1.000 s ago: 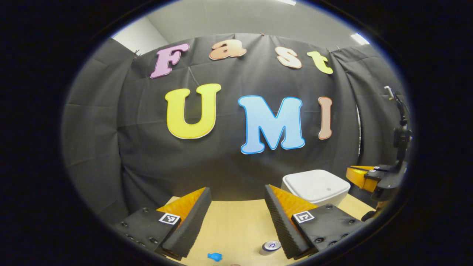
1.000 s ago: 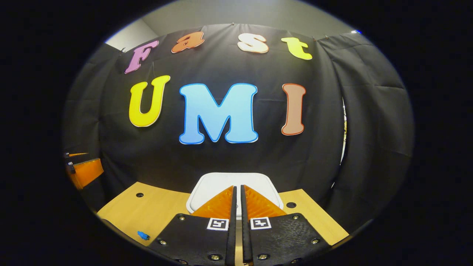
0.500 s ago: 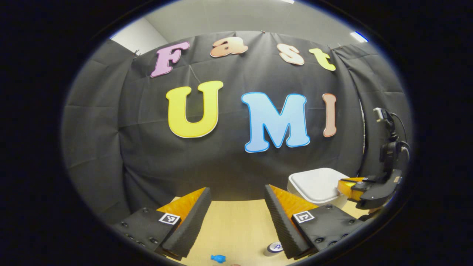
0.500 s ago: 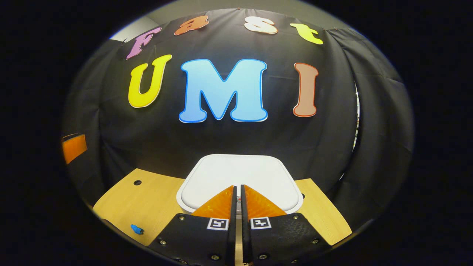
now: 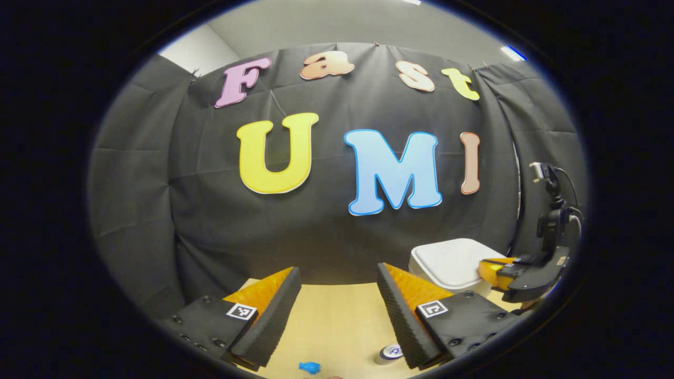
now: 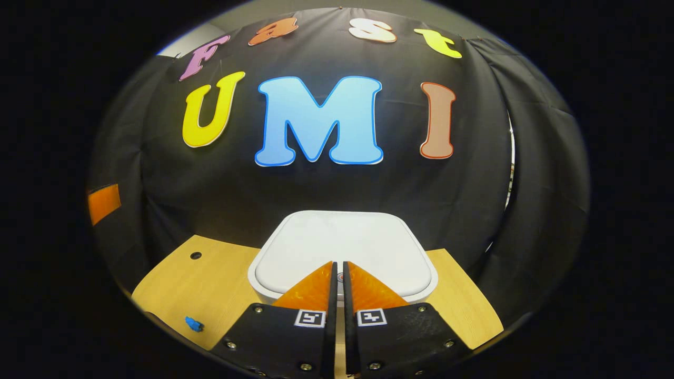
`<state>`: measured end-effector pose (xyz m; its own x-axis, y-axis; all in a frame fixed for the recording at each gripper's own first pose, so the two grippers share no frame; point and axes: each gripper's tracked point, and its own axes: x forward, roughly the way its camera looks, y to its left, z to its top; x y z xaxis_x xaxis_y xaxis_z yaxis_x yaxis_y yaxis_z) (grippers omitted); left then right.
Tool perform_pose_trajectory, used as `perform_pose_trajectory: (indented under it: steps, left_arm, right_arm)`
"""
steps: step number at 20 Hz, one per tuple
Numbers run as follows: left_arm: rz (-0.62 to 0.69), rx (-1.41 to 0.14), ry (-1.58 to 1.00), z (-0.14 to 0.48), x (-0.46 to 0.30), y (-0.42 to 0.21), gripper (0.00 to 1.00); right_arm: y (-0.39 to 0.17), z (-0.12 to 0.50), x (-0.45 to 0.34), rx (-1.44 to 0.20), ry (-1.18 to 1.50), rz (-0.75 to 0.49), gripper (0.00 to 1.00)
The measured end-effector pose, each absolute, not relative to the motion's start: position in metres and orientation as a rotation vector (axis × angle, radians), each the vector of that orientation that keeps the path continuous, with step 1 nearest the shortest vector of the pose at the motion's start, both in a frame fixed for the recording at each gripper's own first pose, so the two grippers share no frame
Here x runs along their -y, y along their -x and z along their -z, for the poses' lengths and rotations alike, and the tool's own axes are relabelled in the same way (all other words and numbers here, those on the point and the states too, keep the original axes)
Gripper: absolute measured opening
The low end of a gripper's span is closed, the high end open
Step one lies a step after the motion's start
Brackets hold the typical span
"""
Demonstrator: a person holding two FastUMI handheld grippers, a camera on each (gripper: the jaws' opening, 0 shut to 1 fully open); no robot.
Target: Press the lid of the desktop garbage bin to open it, pick up the crumpled paper on the desktop and throw it into the bin, then pick up the pop can on the desktop and drop it into the bin, and finally close the garbage bin lid.
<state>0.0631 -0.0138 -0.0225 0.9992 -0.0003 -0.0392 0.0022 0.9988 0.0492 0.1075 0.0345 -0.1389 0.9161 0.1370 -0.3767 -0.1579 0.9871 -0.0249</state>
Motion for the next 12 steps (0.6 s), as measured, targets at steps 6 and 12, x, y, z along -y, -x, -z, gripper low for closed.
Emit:
perform_pose_trajectory:
  steps: [6,12]
  left_arm:
    - [0.001,-0.035,-0.057,0.02,0.0131,-0.0629,0.95]
    - [0.002,-0.043,-0.048,0.0228,0.0134,-0.0641,0.95]
  right_arm:
    - [-0.1079,0.1332,-0.0367,-0.389,0.037,-0.154,0.07]
    - [-0.1074,0.1396,-0.0348,-0.401,0.054,-0.14,0.08]
